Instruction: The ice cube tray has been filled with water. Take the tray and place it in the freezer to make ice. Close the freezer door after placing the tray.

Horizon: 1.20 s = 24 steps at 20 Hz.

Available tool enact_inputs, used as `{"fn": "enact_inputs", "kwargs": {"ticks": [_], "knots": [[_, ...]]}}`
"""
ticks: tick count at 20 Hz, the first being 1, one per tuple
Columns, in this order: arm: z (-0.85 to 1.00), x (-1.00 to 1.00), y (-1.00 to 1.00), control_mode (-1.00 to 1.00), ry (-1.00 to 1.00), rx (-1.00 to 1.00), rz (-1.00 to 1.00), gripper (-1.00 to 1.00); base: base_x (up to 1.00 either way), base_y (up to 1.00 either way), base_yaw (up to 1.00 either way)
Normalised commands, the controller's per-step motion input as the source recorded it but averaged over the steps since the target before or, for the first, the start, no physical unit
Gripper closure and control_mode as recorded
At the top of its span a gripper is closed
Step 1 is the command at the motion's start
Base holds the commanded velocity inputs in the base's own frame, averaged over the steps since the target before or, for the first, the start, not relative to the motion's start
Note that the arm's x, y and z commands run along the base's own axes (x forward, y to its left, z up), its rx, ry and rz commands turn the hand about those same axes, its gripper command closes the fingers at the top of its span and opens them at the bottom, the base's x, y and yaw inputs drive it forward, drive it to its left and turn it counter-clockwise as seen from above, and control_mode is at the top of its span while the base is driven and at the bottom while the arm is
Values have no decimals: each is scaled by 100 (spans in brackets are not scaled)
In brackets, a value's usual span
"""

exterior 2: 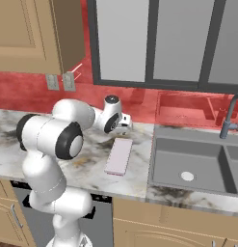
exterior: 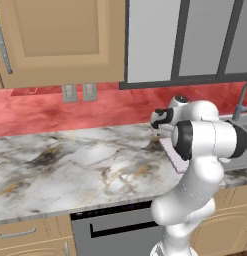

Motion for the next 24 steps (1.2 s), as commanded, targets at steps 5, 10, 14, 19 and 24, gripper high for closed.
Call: {"fn": "enact_inputs", "kwargs": {"ticks": [5, 10, 14, 19, 24], "knots": [[-20, 46, 0, -100, 0, -1, 0, -100, 0, 0, 0], [-19, 40, -1, -100, 0, 0, 0, -100, 0, 0, 0], [-26, 34, -1, -100, 0, 0, 0, -100, 0, 0, 0], [-42, 4, -9, -100, 0, 0, 0, -100, 0, 0, 0], [-39, 8, -9, -100, 0, 0, 0, -100, 0, 0, 0]]}}
